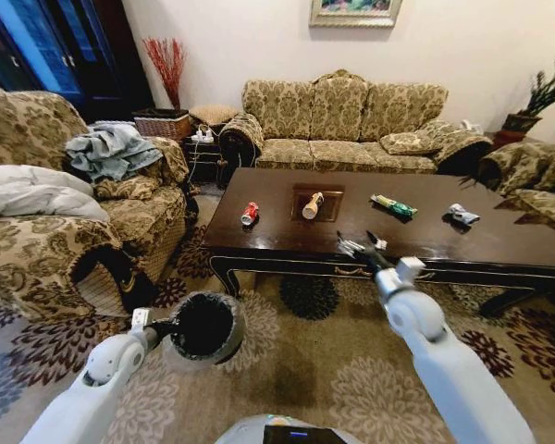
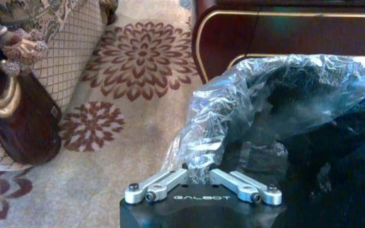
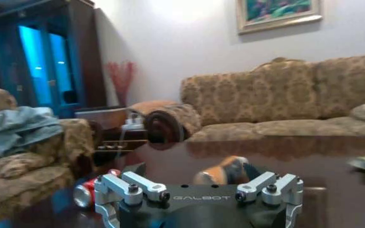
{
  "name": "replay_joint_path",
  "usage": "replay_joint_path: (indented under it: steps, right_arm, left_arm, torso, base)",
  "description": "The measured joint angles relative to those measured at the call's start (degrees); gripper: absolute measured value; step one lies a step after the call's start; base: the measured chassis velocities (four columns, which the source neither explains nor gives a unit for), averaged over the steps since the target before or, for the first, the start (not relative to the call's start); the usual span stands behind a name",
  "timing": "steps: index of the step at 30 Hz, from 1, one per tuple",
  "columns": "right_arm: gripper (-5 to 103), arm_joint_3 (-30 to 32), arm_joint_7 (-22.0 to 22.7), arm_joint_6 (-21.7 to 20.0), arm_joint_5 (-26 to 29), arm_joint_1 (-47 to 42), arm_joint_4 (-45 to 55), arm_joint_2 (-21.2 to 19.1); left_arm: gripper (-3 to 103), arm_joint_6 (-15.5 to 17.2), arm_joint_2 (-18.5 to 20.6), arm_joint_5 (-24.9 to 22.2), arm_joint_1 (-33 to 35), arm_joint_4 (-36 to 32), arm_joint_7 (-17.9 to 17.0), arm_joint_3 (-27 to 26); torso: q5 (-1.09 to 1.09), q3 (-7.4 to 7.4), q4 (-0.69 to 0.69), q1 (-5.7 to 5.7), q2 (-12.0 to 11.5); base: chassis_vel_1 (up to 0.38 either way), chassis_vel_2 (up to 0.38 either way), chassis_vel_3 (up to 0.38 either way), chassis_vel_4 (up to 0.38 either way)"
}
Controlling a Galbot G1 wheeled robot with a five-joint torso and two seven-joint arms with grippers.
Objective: Move to the front of the table and place the trash on the table into the trash bin.
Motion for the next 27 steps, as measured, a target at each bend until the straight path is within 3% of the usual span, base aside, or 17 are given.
replay_joint_path:
  steps: [5, 8, 10, 12, 13, 21, 23, 24, 27]
  right_arm:
    - [100, -7.3, 1.7, -0.3, 1.8, 10.3, -5.3, 2.8]
    - [100, -15.2, 4.5, -0.5, 3.6, 18.7, -12.4, 7.7]
    - [100, -16.5, 4.8, -0.5, 3.7, 19.9, -13.8, 8.5]
    - [100, -20.9, 5.4, -0.3, 3.0, 24.4, -20.7, 12.6]
    - [100, -20.9, 5.4, -0.3, 3.0, 24.4, -20.7, 12.6]
    - [100, -25.4, 3.3, 2.0, -0.9, 33.9, -41.1, 26.6]
    - [100, -25.4, 3.0, 2.2, -0.9, 34.1, -41.8, 27.0]
    - [100, -25.5, 1.5, 2.6, -1.3, 34.8, -45.4, 29.4]
    - [100, -25.0, 0.8, 3.1, -2.5, 35.1, -49.1, 31.7]
  left_arm:
    - [0, 0.0, -1.8, 0.7, 1.3, -1.7, -0.7, -0.2]
    - [0, 0.0, -3.0, 1.1, 3.1, -3.8, -0.9, -1.0]
    - [0, 0.0, -3.1, 1.1, 3.3, -4.1, -0.9, -1.1]
    - [0, 0.0, -3.2, 1.4, 4.1, -5.2, -0.9, -1.7]
    - [0, 0.0, -3.2, 1.4, 4.1, -5.2, -0.9, -1.7]
    - [0, 0.0, -3.8, 1.4, 4.0, -6.8, -0.8, -2.2]
    - [0, 0.0, -3.8, 1.4, 4.0, -6.8, -0.8, -2.2]
    - [0, 0.0, -3.9, 1.4, 3.9, -7.1, -0.7, -2.2]
    - [0, 0.0, -3.9, 1.4, 4.0, -7.4, -0.4, -2.5]
  torso:
    - [-0.02, 0.0, 0.0, 0.0, 0.0]
    - [-0.02, 0.0, 0.03, 0.0, 0.0]
    - [-0.02, 0.0, 0.03, 0.0, 0.0]
    - [-0.01, -0.01, 0.03, 0.0, 0.0]
    - [-0.01, -0.01, 0.03, 0.0, 0.0]
    - [-0.02, -0.01, 0.02, 0.0, 0.0]
    - [-0.02, -0.01, 0.02, 0.0, 0.0]
    - [-0.02, -0.01, 0.01, -0.01, 0.0]
    - [-0.01, -0.01, 0.0, 0.0, 0.0]
  base:
    - [0.0, 0.0, 0.0, 0.0]
    - [0.0, 0.0, 0.0, 0.0]
    - [0.0, 0.0, 0.0, 0.0]
    - [0.0, 0.0, 0.0, 0.0]
    - [0.0, 0.0, 0.0, 0.0]
    - [0.0, 0.0, 0.0, 0.0]
    - [0.0, 0.0, 0.0, 0.0]
    - [0.0, 0.0, 0.0, 0.0]
    - [0.0, 0.0, 0.0, 0.0]
